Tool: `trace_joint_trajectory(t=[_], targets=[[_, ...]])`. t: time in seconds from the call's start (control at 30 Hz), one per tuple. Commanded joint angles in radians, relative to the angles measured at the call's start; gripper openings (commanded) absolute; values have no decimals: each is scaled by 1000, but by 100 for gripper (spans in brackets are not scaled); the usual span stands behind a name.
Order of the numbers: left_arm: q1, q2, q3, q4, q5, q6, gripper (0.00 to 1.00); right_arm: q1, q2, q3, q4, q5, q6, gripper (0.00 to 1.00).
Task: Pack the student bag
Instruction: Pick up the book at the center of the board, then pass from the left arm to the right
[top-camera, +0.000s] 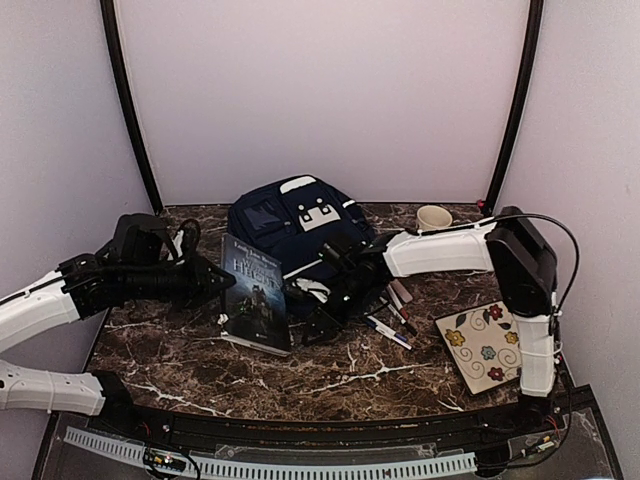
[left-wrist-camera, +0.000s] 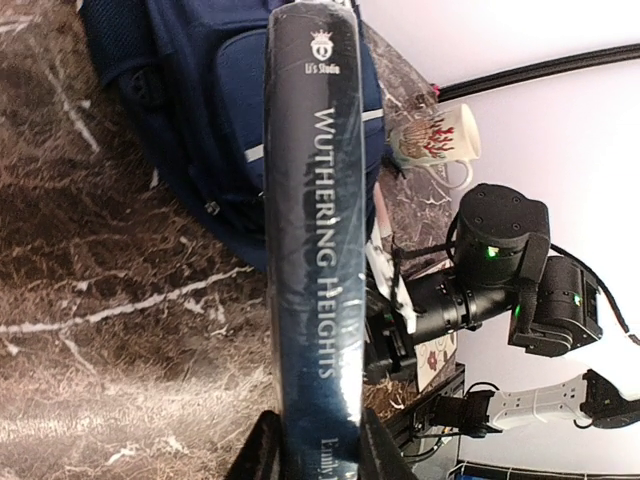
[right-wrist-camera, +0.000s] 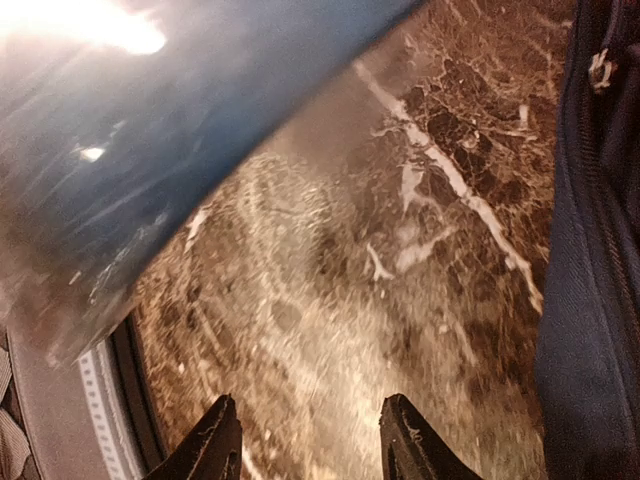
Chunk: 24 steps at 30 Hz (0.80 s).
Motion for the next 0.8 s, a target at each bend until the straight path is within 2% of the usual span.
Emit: trace_joint_trajectory(t=[0.0,0.1,0.27,0.43,0.63,0.77], targets=[[-2,41,154,66,26,144,0,-51,-199,-61,-35,-76,-102,49],[-2,80,214,69,16,199,0,-108,-264,-75,-41,-136,-111,50],[-2,148,270,186,21,334,0,-244,-330,-42,-45,-233,-64,53],[-1,227,315,393,29,422,0,-351,-385,-55,133,-312,88,61],[28,323,309,668,71,383,0,-426,-266,57,168,-474,216,65],[66,394,281,886,148,275,0,-444,-278,20,299,-496,298,70]])
